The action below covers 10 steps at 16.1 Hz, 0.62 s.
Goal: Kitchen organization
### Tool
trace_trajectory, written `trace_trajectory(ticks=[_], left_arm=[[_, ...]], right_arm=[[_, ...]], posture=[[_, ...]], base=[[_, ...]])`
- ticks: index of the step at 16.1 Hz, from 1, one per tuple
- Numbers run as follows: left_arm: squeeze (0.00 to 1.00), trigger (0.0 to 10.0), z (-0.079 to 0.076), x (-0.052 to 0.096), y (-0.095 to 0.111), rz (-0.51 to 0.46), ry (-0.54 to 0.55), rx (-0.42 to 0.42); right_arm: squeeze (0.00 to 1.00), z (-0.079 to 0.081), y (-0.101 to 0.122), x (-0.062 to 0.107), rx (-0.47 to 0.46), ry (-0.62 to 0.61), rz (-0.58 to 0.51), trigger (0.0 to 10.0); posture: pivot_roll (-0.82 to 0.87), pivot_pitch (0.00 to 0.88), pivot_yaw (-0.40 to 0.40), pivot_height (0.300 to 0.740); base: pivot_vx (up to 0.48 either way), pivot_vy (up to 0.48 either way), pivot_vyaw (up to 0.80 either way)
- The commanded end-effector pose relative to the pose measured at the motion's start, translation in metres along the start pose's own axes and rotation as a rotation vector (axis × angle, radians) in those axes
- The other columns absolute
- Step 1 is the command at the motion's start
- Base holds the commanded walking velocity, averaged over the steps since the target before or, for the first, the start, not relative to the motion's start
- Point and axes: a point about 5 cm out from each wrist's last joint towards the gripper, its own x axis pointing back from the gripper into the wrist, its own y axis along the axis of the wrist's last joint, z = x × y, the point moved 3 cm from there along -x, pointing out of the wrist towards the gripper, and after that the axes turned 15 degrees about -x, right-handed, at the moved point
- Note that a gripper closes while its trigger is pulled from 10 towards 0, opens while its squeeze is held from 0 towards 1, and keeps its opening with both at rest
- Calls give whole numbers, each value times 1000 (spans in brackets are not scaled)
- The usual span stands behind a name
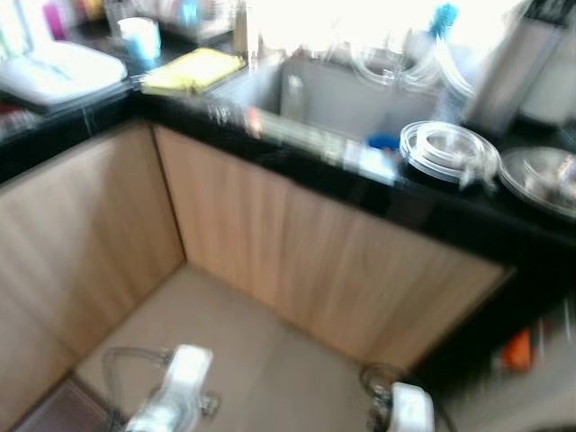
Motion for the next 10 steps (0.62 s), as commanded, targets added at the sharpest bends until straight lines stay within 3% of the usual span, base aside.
trace_trajectory(ticks=[1, 10], left_arm=[[0, 10000, 11, 2, -6, 20, 24, -23], [0, 10000, 10, 2, -7, 21, 21, -26]], right_arm=[[0, 8, 6, -2, -7, 18, -18, 10000], [0, 7, 2, -1, 2, 20, -4, 10000]], posture=[[202, 71, -96, 736], [200, 72, -98, 736]], base=[[364, 0, 0], [364, 0, 0]])
